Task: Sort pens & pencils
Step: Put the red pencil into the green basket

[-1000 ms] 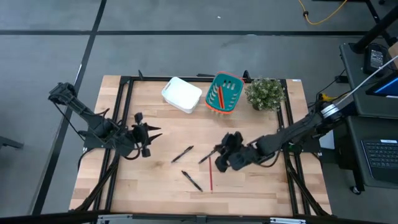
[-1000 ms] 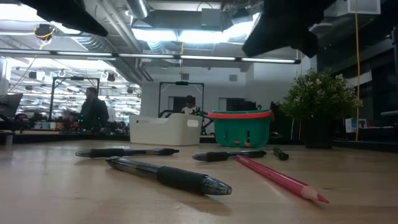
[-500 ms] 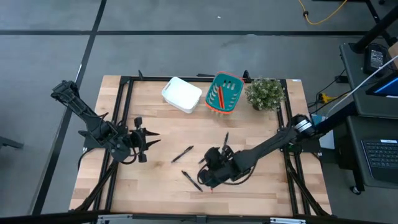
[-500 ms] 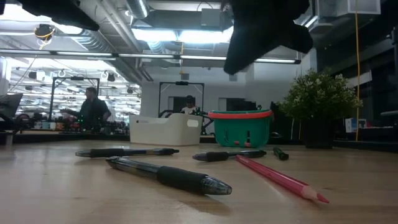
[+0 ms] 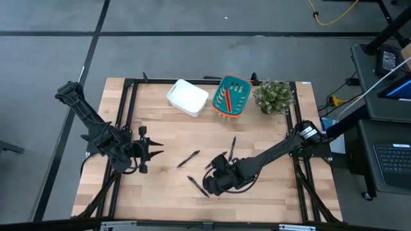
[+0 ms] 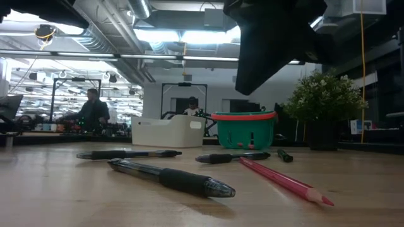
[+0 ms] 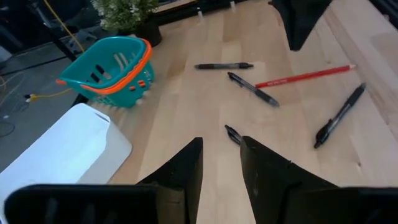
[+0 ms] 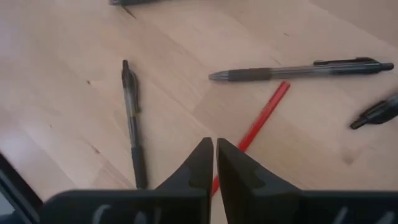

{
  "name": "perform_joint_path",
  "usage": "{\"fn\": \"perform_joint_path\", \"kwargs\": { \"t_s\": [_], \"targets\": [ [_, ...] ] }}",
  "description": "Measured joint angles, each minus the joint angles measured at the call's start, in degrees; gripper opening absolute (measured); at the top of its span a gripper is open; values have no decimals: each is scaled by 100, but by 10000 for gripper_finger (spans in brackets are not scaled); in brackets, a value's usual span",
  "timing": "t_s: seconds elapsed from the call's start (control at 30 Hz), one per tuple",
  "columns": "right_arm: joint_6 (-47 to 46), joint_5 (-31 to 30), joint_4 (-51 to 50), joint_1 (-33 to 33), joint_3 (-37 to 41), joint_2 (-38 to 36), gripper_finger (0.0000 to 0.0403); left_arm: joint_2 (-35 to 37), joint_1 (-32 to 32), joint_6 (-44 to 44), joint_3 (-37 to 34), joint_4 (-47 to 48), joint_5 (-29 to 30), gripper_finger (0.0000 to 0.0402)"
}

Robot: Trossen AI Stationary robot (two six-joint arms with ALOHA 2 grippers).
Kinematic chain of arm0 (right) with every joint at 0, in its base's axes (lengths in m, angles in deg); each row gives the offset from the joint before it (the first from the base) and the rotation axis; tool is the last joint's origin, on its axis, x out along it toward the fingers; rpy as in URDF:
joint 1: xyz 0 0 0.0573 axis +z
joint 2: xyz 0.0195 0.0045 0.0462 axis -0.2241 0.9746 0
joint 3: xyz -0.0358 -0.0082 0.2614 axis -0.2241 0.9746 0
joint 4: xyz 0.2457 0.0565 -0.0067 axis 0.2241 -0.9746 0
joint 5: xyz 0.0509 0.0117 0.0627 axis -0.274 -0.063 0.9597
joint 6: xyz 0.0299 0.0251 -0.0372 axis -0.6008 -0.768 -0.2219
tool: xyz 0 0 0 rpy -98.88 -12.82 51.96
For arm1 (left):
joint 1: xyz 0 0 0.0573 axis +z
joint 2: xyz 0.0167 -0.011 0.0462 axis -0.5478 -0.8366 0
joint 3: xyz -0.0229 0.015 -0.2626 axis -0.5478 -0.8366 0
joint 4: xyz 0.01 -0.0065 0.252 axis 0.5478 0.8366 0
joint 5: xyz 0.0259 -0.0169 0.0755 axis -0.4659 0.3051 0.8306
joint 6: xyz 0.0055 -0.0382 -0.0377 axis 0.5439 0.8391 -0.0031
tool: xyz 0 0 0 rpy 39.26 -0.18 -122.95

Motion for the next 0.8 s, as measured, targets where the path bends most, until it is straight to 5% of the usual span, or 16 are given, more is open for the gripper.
{"fn": "perform_joint_path", "kwargs": {
  "t_s": [0.47, 0.8],
  "targets": [
    [317, 239, -40, -59, 0, 0, 28, 0, -145, -2, 1, 106, 0, 102],
    [105, 176, -97, -61, 4, 31, 133, 0, -143, -2, 0, 255, 2, 102]
  ]
}}
